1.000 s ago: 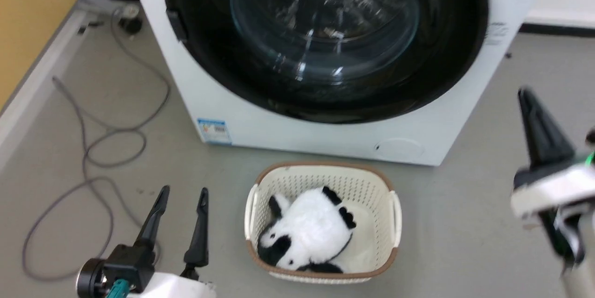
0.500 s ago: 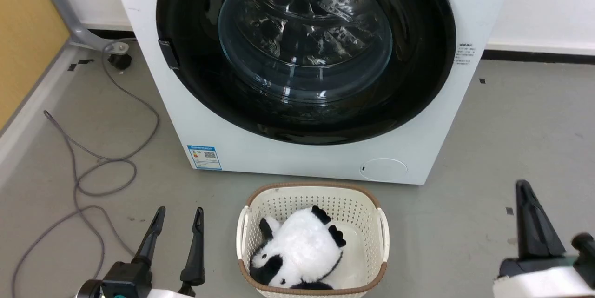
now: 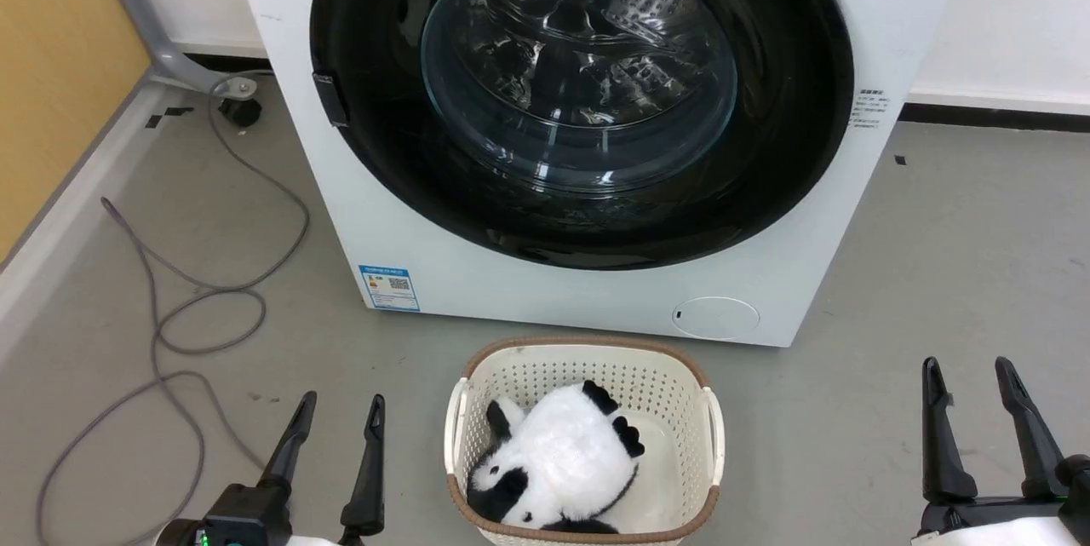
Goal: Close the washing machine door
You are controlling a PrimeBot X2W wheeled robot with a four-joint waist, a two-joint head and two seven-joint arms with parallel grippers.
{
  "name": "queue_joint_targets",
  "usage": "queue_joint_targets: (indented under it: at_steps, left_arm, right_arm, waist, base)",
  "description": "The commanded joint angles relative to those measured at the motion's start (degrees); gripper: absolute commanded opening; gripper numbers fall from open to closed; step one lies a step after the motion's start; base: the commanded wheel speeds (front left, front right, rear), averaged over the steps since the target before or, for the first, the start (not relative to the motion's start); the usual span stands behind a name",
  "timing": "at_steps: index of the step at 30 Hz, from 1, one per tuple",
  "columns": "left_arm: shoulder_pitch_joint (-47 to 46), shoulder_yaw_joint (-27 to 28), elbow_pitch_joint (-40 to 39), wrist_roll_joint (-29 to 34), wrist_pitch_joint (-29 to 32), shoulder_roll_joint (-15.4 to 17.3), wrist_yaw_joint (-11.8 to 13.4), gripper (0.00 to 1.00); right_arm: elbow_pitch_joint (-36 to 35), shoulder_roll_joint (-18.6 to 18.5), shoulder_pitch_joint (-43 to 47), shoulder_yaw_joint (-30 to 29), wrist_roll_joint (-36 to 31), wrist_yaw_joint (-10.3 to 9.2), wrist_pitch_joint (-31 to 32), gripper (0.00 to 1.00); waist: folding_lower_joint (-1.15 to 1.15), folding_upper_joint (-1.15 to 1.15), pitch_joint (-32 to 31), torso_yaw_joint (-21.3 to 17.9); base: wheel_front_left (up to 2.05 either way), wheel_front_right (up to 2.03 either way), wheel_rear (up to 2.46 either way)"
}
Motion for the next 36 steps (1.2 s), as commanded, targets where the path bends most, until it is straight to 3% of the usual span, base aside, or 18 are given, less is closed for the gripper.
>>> queue_joint_targets:
  at_steps: [1,5,6,36]
  left_arm:
    - [0.49,-0.04,0.11,0.39,-0.25,0.06,-0.17,1.00]
    - [0.29,-0.55,-0.42,0.08,-0.25,0.05,-0.31,1.00]
    - [0.00,-0.60,-0.36,-0.13,0.00,0.00,-0.21,0.00]
    - [-1.11,-0.34,-1.13,1.09,3.17,0.00,1.19,0.00]
  right_arm:
    - [-0.33,0.26,0.67,-0.07,0.07,-0.04,-0.24,1.00]
    - [-0.76,0.26,0.43,0.37,0.98,-0.04,-0.25,1.00]
    - [-0.46,0.01,-0.01,0.39,0.93,0.00,0.00,0.00]
    - [-0.06,0.06,-1.17,1.98,-0.84,-0.01,3.11,0.00]
  waist:
    - [0.01,0.00,0.01,0.09]
    - [0.01,0.00,0.13,0.34]
    - [0.01,0.00,0.13,0.35]
    - [0.01,0.00,-0.10,-0.83]
  base:
    - [0.00,0.00,0.00]
    - [0.00,0.00,0.00]
    - [0.00,0.00,0.00]
    - [0.00,0.00,0.00]
